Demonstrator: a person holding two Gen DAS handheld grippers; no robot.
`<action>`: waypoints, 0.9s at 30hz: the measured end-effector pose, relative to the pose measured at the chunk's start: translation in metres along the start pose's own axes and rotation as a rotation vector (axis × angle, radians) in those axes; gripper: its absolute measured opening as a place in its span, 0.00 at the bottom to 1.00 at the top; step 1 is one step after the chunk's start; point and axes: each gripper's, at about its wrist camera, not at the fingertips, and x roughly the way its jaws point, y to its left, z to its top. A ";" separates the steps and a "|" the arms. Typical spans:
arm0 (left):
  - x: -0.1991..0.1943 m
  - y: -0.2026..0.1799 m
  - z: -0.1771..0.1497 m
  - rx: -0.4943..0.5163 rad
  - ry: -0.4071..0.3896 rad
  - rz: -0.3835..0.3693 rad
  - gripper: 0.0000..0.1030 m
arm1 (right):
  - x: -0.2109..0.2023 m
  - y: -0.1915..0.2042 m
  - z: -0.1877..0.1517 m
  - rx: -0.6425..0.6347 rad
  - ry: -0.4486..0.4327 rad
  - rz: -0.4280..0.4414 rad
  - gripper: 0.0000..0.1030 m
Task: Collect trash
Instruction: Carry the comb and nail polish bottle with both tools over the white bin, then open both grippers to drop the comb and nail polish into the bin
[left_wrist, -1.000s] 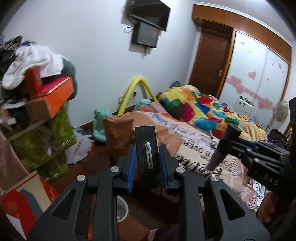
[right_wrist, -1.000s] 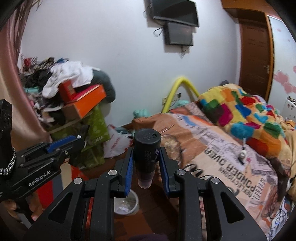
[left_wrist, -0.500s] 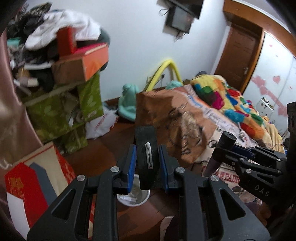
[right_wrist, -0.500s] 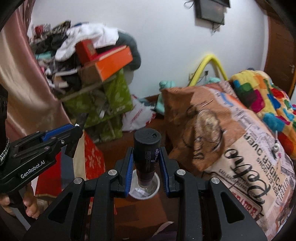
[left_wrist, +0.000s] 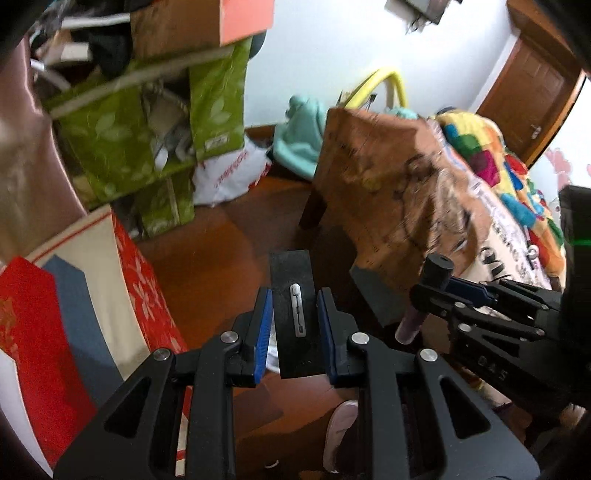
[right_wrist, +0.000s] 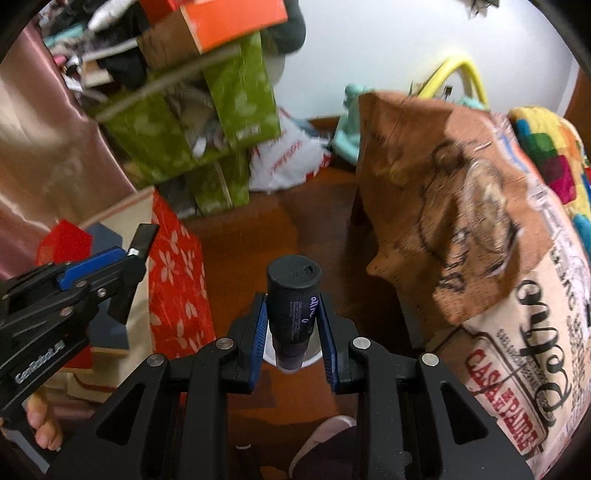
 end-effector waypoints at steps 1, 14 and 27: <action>0.006 0.001 -0.002 -0.002 0.013 0.005 0.23 | 0.009 -0.001 0.001 0.001 0.019 0.006 0.23; 0.060 0.008 -0.002 -0.040 0.123 0.016 0.23 | 0.081 -0.021 0.012 0.094 0.219 0.086 0.24; 0.090 -0.019 0.010 -0.009 0.208 -0.026 0.26 | 0.063 -0.038 0.003 0.070 0.228 0.048 0.26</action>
